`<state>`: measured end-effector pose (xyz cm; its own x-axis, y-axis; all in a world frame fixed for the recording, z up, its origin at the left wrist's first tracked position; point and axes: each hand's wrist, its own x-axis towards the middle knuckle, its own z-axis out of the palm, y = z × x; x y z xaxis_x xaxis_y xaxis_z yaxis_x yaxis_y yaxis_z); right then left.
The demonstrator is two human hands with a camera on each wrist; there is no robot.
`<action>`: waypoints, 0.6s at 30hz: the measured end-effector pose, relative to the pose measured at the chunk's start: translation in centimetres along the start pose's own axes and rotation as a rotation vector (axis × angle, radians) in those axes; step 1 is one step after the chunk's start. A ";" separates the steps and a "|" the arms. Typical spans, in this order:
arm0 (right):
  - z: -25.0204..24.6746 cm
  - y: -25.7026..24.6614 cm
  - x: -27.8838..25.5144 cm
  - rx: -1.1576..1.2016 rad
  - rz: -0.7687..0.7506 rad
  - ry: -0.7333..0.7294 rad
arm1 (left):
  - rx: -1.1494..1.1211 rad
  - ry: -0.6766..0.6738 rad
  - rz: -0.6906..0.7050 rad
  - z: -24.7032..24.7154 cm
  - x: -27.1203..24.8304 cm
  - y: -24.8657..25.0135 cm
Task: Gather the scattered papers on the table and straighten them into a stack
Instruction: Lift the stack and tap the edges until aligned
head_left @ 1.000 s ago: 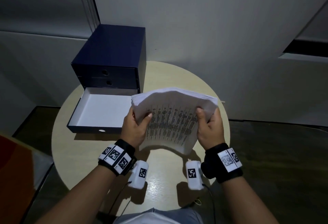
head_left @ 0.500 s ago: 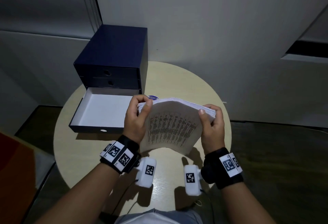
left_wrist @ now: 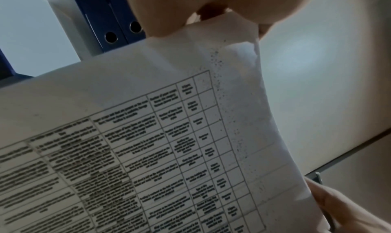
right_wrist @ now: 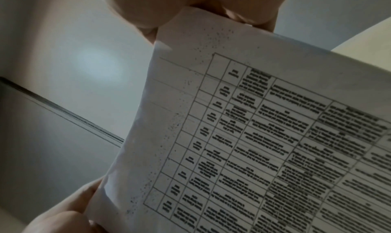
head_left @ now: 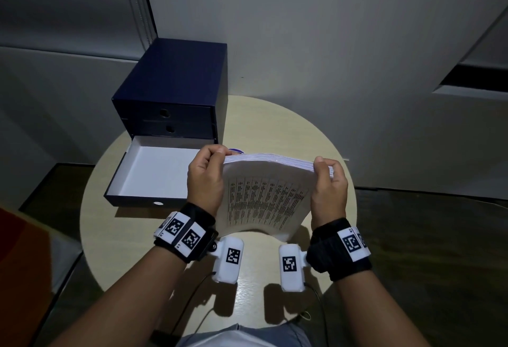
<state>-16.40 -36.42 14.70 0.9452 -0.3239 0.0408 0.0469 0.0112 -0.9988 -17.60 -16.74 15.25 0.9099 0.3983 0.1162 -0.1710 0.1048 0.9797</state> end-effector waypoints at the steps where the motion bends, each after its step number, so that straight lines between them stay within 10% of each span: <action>1: -0.2 0.2 0.0 0.042 -0.017 -0.038 | -0.032 -0.035 0.028 -0.1 0.0 0.0; 7: -2.9 3.8 -1.3 -0.117 -0.098 -0.276 | 0.067 -0.320 -0.033 -3.9 -1.2 -3.8; 18: -1.4 3.2 -0.7 -0.216 -0.094 -0.137 | 0.266 -0.324 -0.144 -4.5 -1.4 -6.0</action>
<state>-17.42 -37.51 11.39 0.9755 -0.1827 0.1224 0.0808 -0.2198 -0.9722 -19.57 -13.86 8.45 0.9961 0.0858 -0.0213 0.0313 -0.1170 0.9926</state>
